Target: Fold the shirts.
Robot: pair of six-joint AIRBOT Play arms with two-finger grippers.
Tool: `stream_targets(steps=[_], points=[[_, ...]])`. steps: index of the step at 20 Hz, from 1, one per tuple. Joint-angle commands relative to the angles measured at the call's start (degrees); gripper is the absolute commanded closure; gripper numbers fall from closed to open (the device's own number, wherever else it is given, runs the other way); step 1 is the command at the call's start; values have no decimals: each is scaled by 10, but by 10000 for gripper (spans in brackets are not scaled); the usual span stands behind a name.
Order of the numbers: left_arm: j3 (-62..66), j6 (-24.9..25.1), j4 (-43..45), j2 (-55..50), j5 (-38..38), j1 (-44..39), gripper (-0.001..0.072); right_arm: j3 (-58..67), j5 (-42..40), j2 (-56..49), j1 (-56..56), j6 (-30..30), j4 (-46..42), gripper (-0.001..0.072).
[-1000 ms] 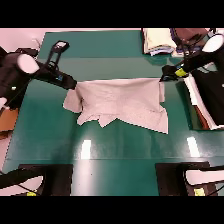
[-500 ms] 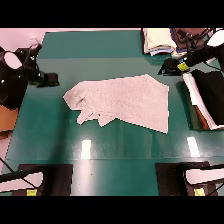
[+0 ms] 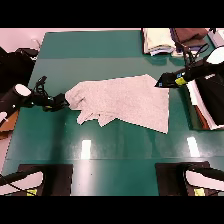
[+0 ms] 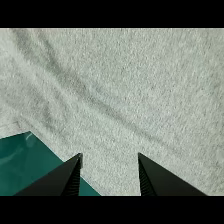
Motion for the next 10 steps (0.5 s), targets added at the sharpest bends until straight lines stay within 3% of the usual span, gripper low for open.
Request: stream_targets(steps=[1, 8, 9, 10], points=[[-28, 30, -63, -16, 54, -20, 281, -29, -12, 10, 9, -1, 21, 306], [-14, 11, -67, -41, 85, -41, 301, -31, 2, 11, 9, -2, 26, 306], [-5, 13, -63, -40, 84, -41, 519, -31, 6, 11, 5, -2, 26, 305], [10, 14, -59, -39, 77, -41, 686, -31, 17, 11, -2, -2, 26, 305]])
